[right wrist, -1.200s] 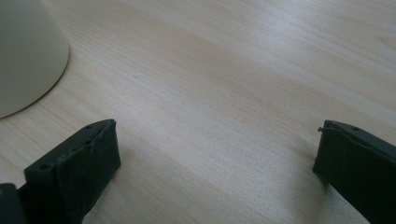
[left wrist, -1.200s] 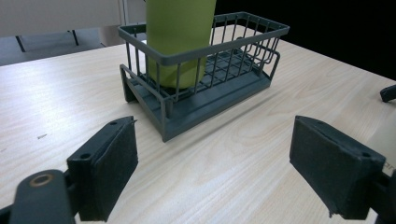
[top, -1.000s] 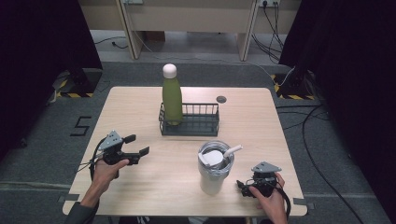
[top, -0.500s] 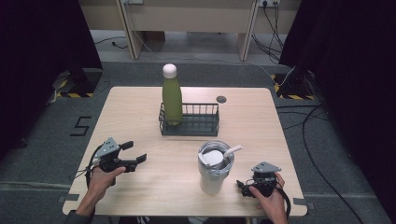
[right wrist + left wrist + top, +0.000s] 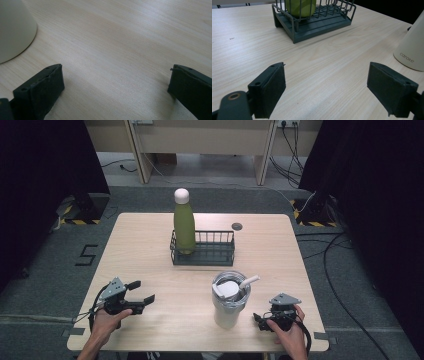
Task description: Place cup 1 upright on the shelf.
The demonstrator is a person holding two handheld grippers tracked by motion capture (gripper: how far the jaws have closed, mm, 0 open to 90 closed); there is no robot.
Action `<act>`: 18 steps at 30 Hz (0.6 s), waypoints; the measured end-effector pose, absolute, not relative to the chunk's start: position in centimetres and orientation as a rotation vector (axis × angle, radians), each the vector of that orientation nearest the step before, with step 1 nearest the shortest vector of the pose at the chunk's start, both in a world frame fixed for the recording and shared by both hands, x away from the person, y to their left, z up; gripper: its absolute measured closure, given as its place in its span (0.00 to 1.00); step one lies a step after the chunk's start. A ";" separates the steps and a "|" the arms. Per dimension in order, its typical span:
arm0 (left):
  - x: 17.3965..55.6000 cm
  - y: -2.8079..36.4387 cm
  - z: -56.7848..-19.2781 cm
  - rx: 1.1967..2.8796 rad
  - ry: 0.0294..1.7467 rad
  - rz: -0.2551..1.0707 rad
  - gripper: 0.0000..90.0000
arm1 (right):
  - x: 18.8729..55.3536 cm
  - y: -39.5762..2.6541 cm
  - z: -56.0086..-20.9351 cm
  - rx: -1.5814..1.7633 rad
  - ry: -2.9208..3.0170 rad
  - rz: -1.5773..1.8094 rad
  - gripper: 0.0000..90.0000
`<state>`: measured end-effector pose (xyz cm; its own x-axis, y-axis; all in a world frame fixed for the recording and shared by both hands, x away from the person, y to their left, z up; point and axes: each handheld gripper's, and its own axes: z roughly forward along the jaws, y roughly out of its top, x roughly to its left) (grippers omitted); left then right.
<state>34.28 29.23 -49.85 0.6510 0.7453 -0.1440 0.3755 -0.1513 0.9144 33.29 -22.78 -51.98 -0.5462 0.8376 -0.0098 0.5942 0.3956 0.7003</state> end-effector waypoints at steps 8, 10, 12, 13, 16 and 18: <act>33.8 28.9 -50.6 1.779 0.911 0.419 0.17 | 33.3 -22.8 -52.0 1.236 2.298 0.931 0.00; 33.6 28.9 -50.8 1.787 0.913 0.421 0.17 | 33.3 -22.8 -52.0 1.232 2.299 0.932 0.00; 33.5 28.9 -51.0 1.791 0.916 0.418 0.17 | 33.3 -22.8 -52.0 1.235 2.300 0.931 0.00; 33.4 28.9 -51.0 1.793 0.917 0.416 0.17 | 33.3 -22.8 -52.0 1.235 2.300 0.931 0.00; 33.0 29.0 -51.3 1.829 0.915 0.407 0.17 | 33.3 -22.8 -52.0 1.232 2.301 0.931 0.00; 32.8 29.0 -51.7 1.846 0.919 0.398 0.17 | 33.3 -22.8 -52.0 1.234 2.299 0.932 0.00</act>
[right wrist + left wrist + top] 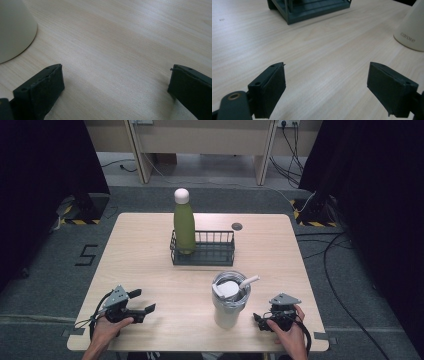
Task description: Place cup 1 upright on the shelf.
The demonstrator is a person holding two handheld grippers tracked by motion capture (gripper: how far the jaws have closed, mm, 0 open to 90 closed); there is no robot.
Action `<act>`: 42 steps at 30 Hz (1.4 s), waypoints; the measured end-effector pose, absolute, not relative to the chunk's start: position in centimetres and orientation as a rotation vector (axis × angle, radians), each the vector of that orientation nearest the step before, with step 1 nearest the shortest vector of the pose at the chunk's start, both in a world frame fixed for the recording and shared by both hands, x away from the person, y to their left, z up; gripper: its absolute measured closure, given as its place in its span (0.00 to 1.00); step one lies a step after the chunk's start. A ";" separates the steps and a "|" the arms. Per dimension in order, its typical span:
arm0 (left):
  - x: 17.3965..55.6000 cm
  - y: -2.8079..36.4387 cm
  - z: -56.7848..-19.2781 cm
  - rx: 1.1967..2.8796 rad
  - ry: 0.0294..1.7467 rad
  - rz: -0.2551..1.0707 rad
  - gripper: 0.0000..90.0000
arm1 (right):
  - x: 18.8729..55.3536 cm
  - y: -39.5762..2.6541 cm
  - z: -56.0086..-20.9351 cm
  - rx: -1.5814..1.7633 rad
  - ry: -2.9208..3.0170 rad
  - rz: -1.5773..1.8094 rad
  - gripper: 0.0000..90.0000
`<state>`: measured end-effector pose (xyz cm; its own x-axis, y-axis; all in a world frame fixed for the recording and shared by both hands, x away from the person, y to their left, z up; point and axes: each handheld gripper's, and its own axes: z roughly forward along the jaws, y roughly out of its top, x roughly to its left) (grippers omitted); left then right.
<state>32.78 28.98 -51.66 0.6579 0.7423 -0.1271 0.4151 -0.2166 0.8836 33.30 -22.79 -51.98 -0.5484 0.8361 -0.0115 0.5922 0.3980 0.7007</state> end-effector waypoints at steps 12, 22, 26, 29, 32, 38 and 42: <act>31.3 29.4 -52.2 1.943 0.950 0.421 0.17 | 33.3 -22.8 -52.0 1.231 2.299 0.932 0.00; 30.6 29.3 -52.5 2.105 0.956 0.409 0.17 | 33.3 -22.8 -52.0 1.234 2.299 0.932 0.00; 30.4 29.2 -52.6 2.119 0.957 0.408 0.16 | 33.3 -22.8 -52.0 1.237 2.298 0.932 0.00; 30.3 29.2 -52.6 2.117 0.964 0.415 0.16 | 33.3 -22.8 -52.0 1.232 2.299 0.932 0.00; 30.1 29.2 -52.6 2.116 0.971 0.416 0.16 | 33.3 -22.8 -52.0 1.232 2.299 0.932 0.00; 30.1 29.2 -52.6 2.117 0.979 0.422 0.14 | 33.3 -22.8 -52.0 1.231 2.299 0.932 0.00; 30.1 29.2 -52.6 2.117 0.981 0.421 0.14 | 33.3 -22.8 -52.0 1.232 2.299 0.932 0.00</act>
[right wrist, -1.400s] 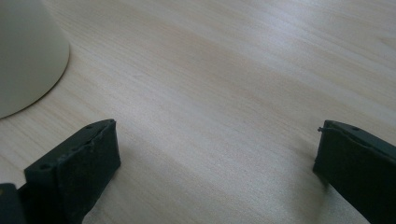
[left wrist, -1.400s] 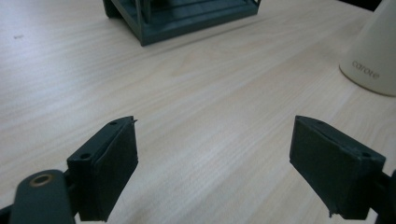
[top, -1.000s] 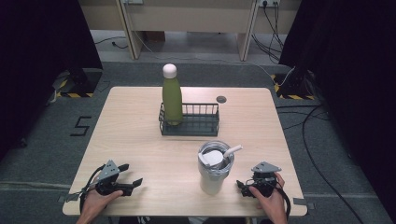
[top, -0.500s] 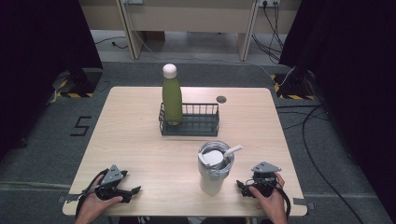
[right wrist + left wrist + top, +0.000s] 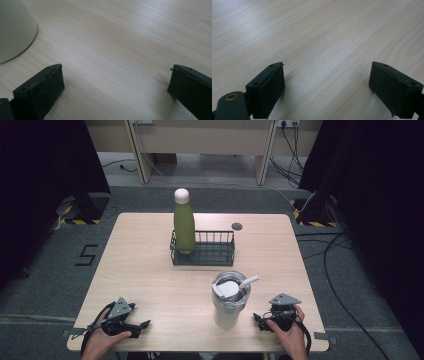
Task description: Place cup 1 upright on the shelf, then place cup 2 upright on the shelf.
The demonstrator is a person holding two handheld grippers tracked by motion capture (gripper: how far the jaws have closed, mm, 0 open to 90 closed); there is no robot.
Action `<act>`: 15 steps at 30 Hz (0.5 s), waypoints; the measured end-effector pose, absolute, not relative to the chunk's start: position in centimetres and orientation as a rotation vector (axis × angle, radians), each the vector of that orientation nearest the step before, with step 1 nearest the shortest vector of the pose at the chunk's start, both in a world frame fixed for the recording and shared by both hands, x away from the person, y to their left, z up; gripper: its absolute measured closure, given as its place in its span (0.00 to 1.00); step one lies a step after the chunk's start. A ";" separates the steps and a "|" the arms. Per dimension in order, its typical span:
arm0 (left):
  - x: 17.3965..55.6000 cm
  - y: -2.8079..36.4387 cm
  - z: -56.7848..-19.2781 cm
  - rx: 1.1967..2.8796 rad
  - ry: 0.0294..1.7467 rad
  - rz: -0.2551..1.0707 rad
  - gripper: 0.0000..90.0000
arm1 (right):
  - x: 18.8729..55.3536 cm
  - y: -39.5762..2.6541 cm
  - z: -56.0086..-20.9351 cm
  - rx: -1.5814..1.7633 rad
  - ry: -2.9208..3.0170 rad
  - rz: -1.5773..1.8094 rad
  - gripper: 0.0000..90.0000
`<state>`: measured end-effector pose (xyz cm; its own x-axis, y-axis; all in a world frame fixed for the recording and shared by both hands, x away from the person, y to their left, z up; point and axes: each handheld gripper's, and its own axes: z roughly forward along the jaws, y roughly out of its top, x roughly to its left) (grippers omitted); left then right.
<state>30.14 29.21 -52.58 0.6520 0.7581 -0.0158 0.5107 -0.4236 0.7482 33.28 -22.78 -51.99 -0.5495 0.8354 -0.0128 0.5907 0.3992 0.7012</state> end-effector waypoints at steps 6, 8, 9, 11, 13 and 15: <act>30.2 29.2 -52.6 2.117 0.981 0.419 0.14 | 33.2 -22.7 -52.0 1.243 2.299 0.933 0.00; 30.2 29.2 -52.6 2.116 0.982 0.417 0.14 | 33.2 -22.7 -52.0 1.238 2.300 0.934 0.00; 30.2 29.2 -52.6 2.117 0.982 0.418 0.14 | 33.2 -22.7 -52.0 1.238 2.300 0.934 0.00; 30.2 29.2 -52.6 2.116 0.982 0.418 0.13 | 33.2 -22.7 -52.0 1.237 2.301 0.934 0.00; 30.2 29.2 -52.6 2.115 0.982 0.417 0.13 | 33.2 -22.7 -52.0 1.237 2.301 0.933 0.00; 30.2 29.2 -52.6 2.114 0.984 0.418 0.13 | 33.2 -22.7 -52.0 1.227 2.305 0.934 0.00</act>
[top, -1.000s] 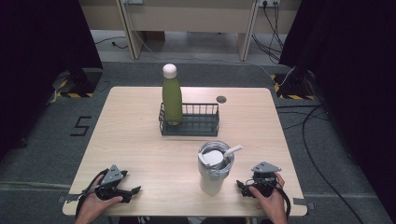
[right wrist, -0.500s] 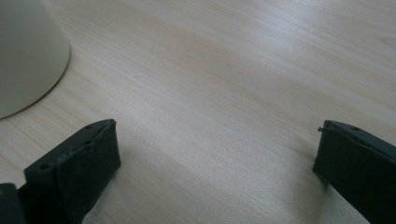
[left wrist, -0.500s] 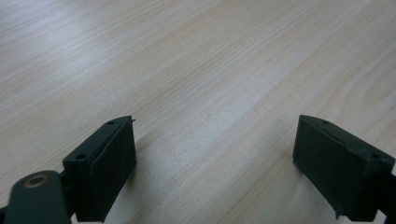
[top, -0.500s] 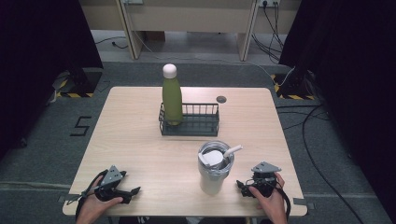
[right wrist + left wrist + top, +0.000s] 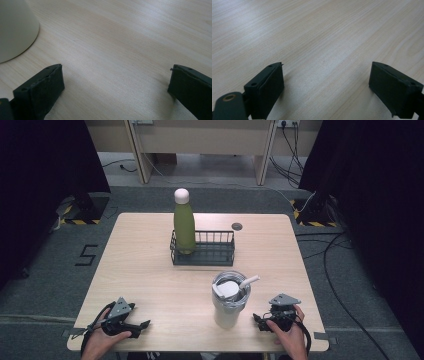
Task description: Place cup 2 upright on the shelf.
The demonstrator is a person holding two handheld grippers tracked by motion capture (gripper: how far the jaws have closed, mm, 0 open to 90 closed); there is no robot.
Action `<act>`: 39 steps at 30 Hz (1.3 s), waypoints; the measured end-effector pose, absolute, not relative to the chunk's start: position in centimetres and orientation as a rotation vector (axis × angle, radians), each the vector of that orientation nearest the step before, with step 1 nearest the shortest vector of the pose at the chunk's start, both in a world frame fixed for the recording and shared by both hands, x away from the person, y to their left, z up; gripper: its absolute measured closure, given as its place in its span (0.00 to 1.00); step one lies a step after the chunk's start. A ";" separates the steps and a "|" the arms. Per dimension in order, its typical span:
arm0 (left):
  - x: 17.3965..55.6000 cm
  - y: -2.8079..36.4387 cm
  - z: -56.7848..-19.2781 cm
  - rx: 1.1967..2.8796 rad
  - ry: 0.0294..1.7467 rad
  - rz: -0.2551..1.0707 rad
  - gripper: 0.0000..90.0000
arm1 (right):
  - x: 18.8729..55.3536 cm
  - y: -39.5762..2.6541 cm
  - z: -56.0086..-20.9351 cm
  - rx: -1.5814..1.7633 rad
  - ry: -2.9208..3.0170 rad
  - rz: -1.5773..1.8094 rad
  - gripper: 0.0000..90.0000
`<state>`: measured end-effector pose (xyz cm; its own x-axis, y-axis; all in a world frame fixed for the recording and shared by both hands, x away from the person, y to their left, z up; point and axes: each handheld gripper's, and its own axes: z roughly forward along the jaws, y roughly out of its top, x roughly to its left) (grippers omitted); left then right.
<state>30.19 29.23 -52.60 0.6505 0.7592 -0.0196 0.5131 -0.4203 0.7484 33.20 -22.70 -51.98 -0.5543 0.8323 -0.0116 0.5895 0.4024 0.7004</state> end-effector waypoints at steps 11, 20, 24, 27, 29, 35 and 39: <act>30.2 29.2 -52.6 2.112 0.990 0.420 0.13 | 32.6 -23.0 -51.6 1.207 2.251 0.976 0.15; 30.2 29.2 -52.6 2.112 0.991 0.420 0.13 | 31.1 -23.1 -50.3 1.149 2.194 1.038 0.17; 30.2 29.2 -52.6 2.113 0.990 0.420 0.13 | 30.3 -23.0 -49.9 1.112 2.197 1.072 0.17; 30.2 29.2 -52.6 2.112 0.991 0.420 0.13 | 29.5 -22.8 -49.4 1.087 2.191 1.134 0.17; 30.2 29.2 -52.6 2.112 0.991 0.420 0.13 | 29.4 -22.7 -49.3 1.081 2.189 1.140 0.17; 30.2 29.2 -52.6 2.112 0.992 0.421 0.13 | 28.3 -21.9 -48.8 1.009 2.216 1.208 0.17; 30.2 29.2 -52.6 2.111 0.992 0.421 0.13 | 28.2 -21.5 -48.7 0.985 2.230 1.284 0.17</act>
